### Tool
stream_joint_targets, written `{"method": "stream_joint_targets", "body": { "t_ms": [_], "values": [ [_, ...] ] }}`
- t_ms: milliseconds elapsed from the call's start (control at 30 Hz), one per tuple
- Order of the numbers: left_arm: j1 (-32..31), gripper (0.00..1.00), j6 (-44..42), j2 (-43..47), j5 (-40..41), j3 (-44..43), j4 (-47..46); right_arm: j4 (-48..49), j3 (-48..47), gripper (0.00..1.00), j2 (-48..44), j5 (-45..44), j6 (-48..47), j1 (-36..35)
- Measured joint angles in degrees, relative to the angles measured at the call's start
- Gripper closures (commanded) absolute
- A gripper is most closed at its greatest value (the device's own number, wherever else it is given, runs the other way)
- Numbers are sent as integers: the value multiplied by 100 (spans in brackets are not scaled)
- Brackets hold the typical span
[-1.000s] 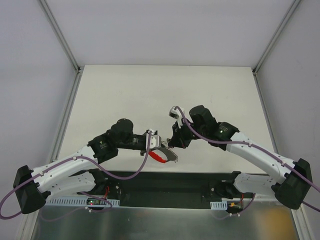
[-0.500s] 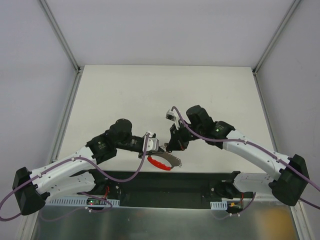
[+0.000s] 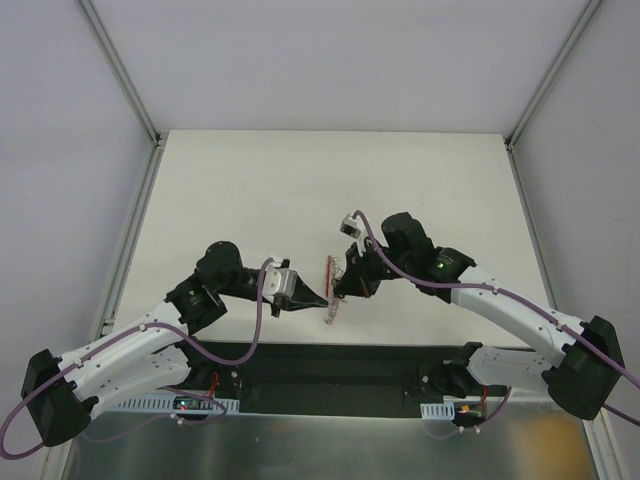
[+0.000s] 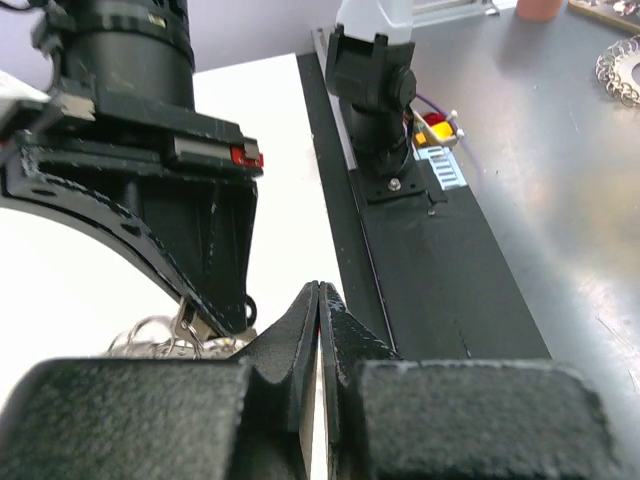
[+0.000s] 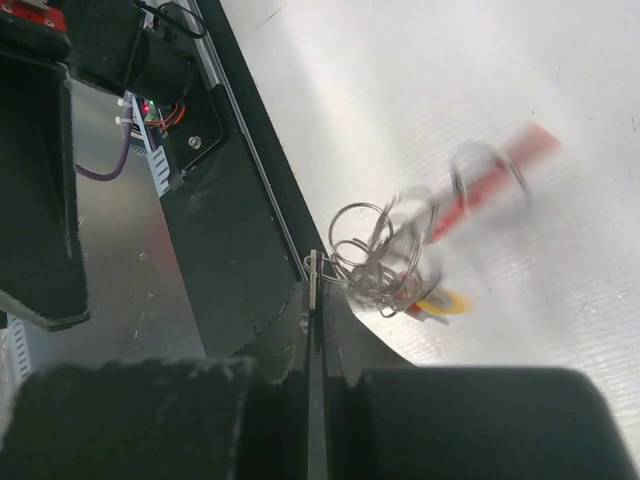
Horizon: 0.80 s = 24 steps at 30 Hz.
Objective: Remove the keys from the keyring
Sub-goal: Adjust the key on the keyring.
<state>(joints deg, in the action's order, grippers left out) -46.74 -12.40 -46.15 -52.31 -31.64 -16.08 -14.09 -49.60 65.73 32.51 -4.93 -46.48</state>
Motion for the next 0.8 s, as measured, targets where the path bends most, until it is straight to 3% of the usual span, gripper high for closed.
{"method": "stream_joint_targets", "body": {
  "t_ms": [233, 500, 800],
  "values": [
    [37, 100, 280, 15, 31, -4, -295, 151, 66, 99, -258, -87, 120, -81],
    [79, 71, -240, 4, 466, -581, 962, 136, 66, 99, -433, -164, 85, -87],
    [297, 66, -564, -310, 636, -1456, 1939, -269, 48, 99, -800, -190, -177, -92]
  ]
}}
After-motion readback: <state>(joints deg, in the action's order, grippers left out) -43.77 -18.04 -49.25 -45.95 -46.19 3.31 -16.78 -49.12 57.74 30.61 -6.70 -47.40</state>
